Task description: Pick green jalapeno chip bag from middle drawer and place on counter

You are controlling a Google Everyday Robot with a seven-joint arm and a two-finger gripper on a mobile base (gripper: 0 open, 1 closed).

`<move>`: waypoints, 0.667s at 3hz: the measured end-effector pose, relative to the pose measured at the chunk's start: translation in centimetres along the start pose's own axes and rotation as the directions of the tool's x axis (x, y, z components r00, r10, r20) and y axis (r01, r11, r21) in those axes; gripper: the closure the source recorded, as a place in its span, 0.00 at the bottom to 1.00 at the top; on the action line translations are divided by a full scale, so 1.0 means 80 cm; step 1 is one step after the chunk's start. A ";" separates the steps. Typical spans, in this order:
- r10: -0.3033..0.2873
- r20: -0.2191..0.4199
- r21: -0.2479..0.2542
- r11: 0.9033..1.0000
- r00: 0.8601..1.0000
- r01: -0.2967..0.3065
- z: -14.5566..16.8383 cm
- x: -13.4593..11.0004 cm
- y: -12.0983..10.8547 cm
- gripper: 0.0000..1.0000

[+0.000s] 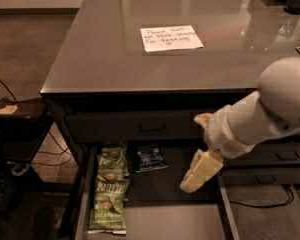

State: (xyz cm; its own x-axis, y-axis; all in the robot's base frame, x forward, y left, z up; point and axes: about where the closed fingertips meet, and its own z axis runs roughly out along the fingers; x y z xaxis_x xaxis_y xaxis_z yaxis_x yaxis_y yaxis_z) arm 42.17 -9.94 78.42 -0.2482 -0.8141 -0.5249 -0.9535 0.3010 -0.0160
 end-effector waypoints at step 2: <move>0.014 -0.042 -0.094 0.995 0.999 -0.018 0.093 0.012 0.016 0.00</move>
Offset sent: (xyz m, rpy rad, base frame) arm -0.0016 0.0243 -0.0497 -0.0084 0.0698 0.0258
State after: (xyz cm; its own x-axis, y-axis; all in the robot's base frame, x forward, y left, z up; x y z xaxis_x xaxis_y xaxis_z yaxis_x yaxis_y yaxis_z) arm 41.99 -6.62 71.61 -0.2689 -0.8299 -0.4888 -0.9606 0.2679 0.0735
